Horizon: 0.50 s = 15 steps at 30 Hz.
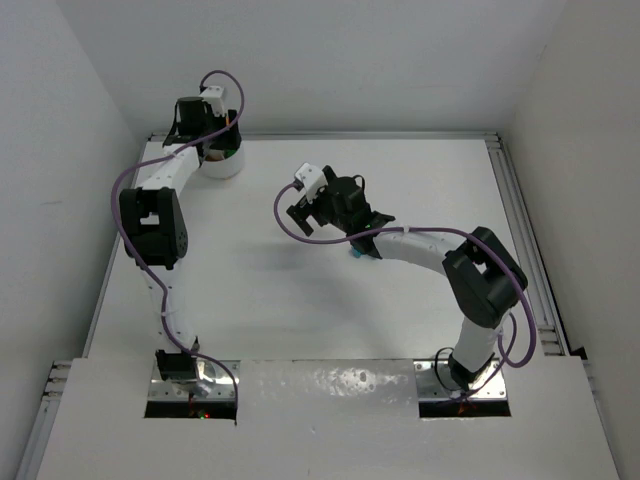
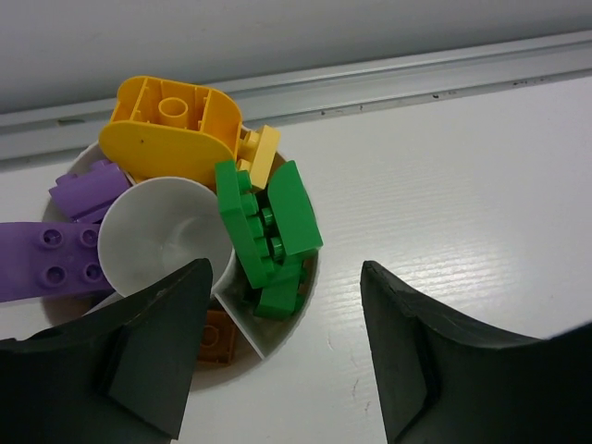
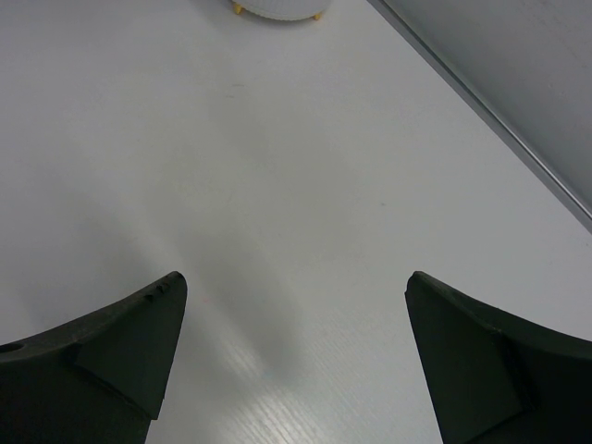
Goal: Sort the legos into containers by color
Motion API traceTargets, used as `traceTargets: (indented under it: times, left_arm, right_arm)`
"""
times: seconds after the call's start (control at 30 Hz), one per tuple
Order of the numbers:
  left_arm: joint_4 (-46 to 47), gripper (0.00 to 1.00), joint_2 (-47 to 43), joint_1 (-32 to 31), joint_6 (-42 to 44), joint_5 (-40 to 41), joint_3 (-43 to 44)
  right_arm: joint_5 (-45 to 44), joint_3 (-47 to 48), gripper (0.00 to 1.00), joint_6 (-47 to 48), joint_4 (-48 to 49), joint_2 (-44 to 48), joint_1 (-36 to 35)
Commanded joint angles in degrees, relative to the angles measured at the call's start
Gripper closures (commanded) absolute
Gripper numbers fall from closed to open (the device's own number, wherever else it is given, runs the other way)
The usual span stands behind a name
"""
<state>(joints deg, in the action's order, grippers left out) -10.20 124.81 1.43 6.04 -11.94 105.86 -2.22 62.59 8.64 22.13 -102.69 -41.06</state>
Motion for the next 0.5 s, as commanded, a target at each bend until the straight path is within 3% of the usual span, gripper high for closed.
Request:
traceTargets:
  times: [0.0,0.1,0.3,0.37,0.47]
  left_arm:
    - [-1.4,0.37,-3.6,-0.1,0.5,-0.3,3.0]
    - [-2.9,0.37,-4.4,-0.1,-0.2,-0.5,4.9]
    - [-7.0,0.36,-5.9,-0.1,0.8,-2.6,10.5]
    - [-9.4,0.37,-6.5,-0.2,2.6,-4.1,12.5]
    - [-14.4,0.39,-7.6,-0.9,6.4,-10.0,13.0]
  right_arm:
    - [0.9,1.6,0.01,-1.6,0.6,2.3,0.1]
    - [-1.3,3.8,0.01,-4.7,-2.3,2.0,0.3]
    - [-5.3,17.1,0.01,-16.2,-22.7,-1.0,4.5]
    - [-5.3,17.7,0.01,-20.9,-28.2,0.1,8.5]
    - [-2.0,15.3,0.01,-35.6,-34.2,2.7,16.4]
